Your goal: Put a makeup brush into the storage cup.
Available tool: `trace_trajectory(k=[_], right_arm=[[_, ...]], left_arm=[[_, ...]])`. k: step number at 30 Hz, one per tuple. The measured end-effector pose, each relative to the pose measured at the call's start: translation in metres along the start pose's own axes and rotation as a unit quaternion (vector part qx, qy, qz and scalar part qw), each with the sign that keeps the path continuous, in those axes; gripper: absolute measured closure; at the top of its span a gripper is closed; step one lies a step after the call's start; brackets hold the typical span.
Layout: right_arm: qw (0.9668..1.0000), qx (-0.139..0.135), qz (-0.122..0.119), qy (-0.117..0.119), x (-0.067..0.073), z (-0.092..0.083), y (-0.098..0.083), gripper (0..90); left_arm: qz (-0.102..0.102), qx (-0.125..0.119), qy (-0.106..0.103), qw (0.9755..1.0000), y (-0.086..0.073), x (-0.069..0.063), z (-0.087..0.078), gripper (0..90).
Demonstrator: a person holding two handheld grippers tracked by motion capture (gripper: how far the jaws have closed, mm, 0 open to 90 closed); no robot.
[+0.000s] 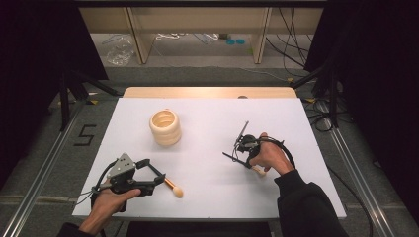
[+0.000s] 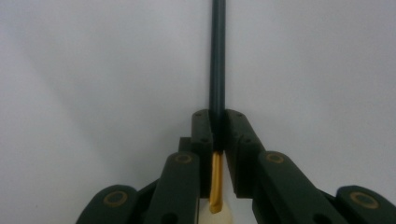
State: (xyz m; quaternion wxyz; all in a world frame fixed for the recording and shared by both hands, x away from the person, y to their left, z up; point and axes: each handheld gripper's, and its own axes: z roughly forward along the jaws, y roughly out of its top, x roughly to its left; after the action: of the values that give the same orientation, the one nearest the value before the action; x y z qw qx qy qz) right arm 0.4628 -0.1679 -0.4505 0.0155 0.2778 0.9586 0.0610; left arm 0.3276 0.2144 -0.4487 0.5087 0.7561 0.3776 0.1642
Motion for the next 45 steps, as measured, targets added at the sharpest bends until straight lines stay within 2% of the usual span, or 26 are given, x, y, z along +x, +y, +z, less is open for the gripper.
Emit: trace_trajectory(k=[3, 5, 10, 14, 17, 18, 19, 24, 25, 35, 37, 39, 40, 42, 45], right_arm=[[1.0, -0.009, 0.003, -0.002, -0.001, -0.002, -0.001, 83.2], [0.9999, -0.008, -0.008, -0.002, -0.002, -0.003, -0.002, 83.3], [0.9999, -0.012, -0.009, 0.005, -0.001, -0.004, -0.002, 83.3], [0.9999, -0.014, -0.007, 0.003, -0.001, -0.004, -0.002, 83.3], [0.9998, -0.015, -0.015, -0.003, -0.003, -0.005, -0.002, 83.3], [0.9996, -0.019, -0.019, -0.001, -0.003, -0.005, -0.002, 83.3], [0.9997, -0.023, -0.009, 0.004, -0.002, -0.006, -0.002, 83.3], [0.9988, -0.044, -0.021, 0.0, -0.002, -0.014, -0.002, 83.3], [0.9991, -0.041, -0.013, 0.0, -0.002, -0.017, -0.002, 83.3], [0.9958, -0.087, -0.031, -0.003, 0.001, -0.037, -0.006, 83.3], [0.9949, -0.094, -0.038, -0.001, 0.004, -0.04, -0.006, 83.3], [0.994, -0.1, -0.044, -0.003, 0.008, -0.045, -0.005, 83.3], [0.9936, -0.103, -0.044, -0.004, 0.011, -0.047, -0.005, 83.3], [0.9924, -0.113, -0.05, -0.001, 0.015, -0.051, -0.005, 83.3], [0.9905, -0.123, -0.063, 0.0, 0.022, -0.057, -0.004, 83.3]], left_arm=[[0.0, -0.001, -0.003, 1.0, 0.0, 0.0, 0.0, 18.2], [0.0, 0.0, 0.0, 1.0, 0.0, 0.0, 0.0, 18.2], [0.001, 0.0, 0.0, 1.0, 0.0, 0.0, 0.0, 18.2], [0.0, 0.0, 0.0, 1.0, 0.0, 0.0, 0.0, 18.3], [0.0, 0.0, 0.0, 1.0, 0.0, 0.0, 0.0, 18.3], [0.001, 0.0, 0.0, 1.0, 0.0, 0.0, 0.0, 18.3], [0.001, 0.0, 0.0, 1.0, 0.0, 0.0, 0.0, 18.3], [0.001, 0.0, 0.001, 1.0, 0.0, 0.0, 0.0, 18.4], [0.001, 0.0, 0.0, 1.0, 0.0, 0.0, 0.0, 18.4], [0.003, 0.003, 0.0, 1.0, 0.0, -0.001, 0.001, 18.4], [0.008, 0.004, 0.0, 1.0, 0.0, -0.001, 0.002, 18.3], [0.026, 0.013, 0.002, 0.9996, 0.0, -0.002, 0.003, 18.2], [0.029, 0.014, 0.0, 0.9995, 0.001, -0.002, 0.004, 18.0], [0.022, 0.015, -0.012, 0.9996, 0.002, -0.005, 0.006, 17.8], [0.049, 0.026, -0.012, 0.9984, 0.005, -0.007, 0.01, 17.5]])
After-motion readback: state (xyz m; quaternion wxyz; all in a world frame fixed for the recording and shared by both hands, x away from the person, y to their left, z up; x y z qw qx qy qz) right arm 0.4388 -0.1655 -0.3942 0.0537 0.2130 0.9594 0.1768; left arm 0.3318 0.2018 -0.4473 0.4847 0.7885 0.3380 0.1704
